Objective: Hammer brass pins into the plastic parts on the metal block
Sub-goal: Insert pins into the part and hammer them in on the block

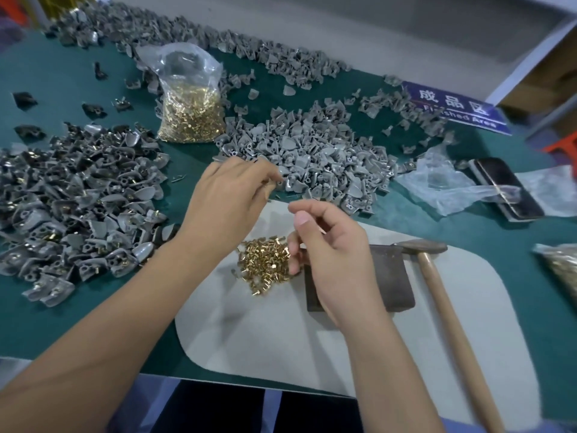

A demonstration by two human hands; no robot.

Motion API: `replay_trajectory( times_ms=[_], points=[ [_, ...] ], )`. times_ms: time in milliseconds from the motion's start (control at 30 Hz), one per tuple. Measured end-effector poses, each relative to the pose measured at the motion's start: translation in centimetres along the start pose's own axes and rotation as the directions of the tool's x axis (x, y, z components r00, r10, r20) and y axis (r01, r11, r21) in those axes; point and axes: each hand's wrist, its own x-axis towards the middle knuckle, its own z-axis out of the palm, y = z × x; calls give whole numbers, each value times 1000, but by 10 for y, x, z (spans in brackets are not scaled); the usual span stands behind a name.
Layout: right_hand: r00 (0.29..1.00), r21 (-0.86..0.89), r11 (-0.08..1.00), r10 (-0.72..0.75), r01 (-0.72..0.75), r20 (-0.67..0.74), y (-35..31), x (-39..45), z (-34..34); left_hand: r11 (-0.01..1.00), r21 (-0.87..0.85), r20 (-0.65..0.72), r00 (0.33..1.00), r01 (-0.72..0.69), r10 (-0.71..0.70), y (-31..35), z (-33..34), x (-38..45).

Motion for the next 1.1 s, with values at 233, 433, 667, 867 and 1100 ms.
replay_trajectory(
  times_ms=[233,433,667,867,1100],
  points=[
    [996,225,974,37,-18,-80,-15,-9,6,994,-24,-93,990,-104,102,17,-3,-7],
    [982,249,967,-8,56,-191,-23,-23,-23,914,-402,3,998,61,-65,58,-5,-37],
    [943,-184,967,-217,174,-253,-6,-45,-77,903,-383,135,979,193,-152,94,1,-61],
    [939,-546,800,-337,249,-67,-4,-51,-97,988,-144,64,997,58,-50,111,6,-67],
    [943,-741,616,-328,265,64,-7,-45,-89,999,-36,78,997,32,-29,115,5,-64]
  ],
)
